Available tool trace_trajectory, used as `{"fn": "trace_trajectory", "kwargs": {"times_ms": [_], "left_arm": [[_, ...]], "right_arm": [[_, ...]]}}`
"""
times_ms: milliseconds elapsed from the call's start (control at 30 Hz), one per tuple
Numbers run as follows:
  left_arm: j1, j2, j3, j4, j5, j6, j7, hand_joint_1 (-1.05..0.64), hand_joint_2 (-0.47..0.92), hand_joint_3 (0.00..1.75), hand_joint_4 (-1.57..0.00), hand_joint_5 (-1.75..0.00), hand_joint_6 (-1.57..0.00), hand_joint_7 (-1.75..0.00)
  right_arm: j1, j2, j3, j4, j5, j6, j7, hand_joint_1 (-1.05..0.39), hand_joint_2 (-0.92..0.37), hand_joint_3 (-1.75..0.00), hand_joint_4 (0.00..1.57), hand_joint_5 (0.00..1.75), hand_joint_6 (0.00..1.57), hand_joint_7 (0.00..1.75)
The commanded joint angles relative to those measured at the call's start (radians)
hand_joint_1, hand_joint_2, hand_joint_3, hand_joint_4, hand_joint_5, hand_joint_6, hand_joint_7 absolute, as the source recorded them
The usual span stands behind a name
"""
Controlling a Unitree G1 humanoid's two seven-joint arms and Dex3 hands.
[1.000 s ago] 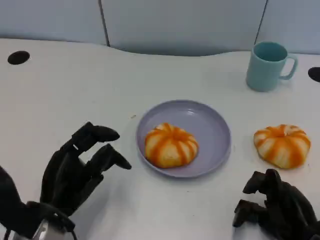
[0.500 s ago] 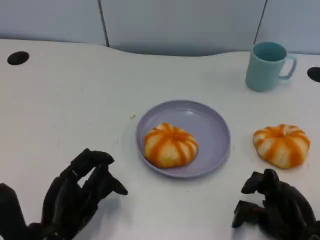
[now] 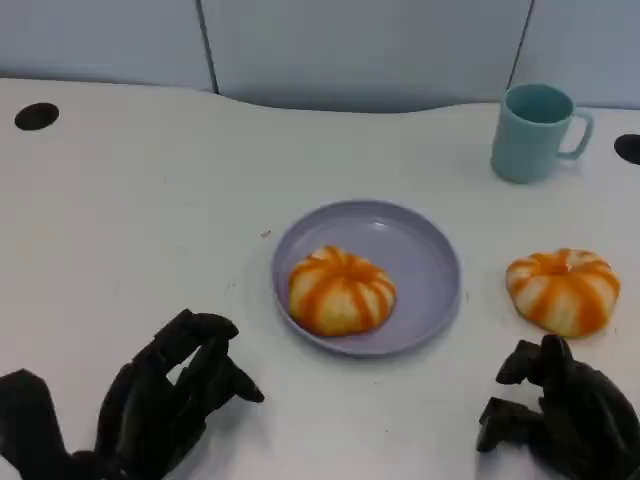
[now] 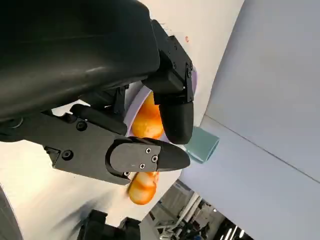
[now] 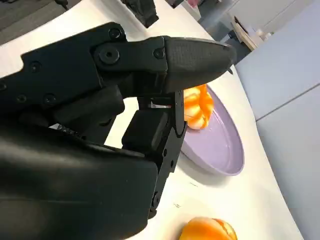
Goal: Grasp the bread from the table and place it into the plate.
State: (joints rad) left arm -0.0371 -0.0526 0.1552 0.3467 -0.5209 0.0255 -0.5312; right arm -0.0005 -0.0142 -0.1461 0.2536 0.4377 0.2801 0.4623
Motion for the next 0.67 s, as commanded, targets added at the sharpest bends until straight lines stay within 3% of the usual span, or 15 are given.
{"fn": "trace_trajectory", "kwargs": {"times_ms": [33, 167, 467, 667], "left_arm": [[-0.013, 0.011, 0.002, 0.017, 0.025, -0.024, -0.008, -0.52, 0.92, 0.29, -0.65, -1.63, -0.51, -1.37], [-0.014, -0.003, 0.010, 0.013, 0.018, -0.011, 0.004, -0.50, 0.92, 0.27, -0.65, -1.65, -0.53, -1.36], [-0.015, 0.008, 0.021, 0.005, 0.012, -0.006, -0.027, -0.51, 0.92, 0.29, -0.65, -1.69, -0.53, -1.37], [-0.031, 0.008, 0.036, 0.031, 0.019, -0.017, -0.021, -0.52, 0.92, 0.26, -0.68, -1.63, -0.57, -1.31]], "right_arm": [[-0.003, -0.025, -0.012, 0.036, -0.011, -0.025, 0.011, -0.47, -0.92, -0.44, 1.28, 1.13, 1.16, 1.04], [-0.010, -0.030, -0.012, 0.060, -0.022, -0.050, 0.022, -0.48, -0.92, -0.44, 1.27, 1.13, 1.15, 1.04], [0.006, -0.024, -0.009, -0.002, -0.014, 0.018, -0.032, -0.46, -0.92, -0.43, 1.25, 1.18, 1.14, 1.08], [-0.008, -0.019, -0.015, 0.042, -0.004, -0.017, 0.004, -0.48, -0.92, -0.44, 1.25, 1.15, 1.15, 1.04]]}}
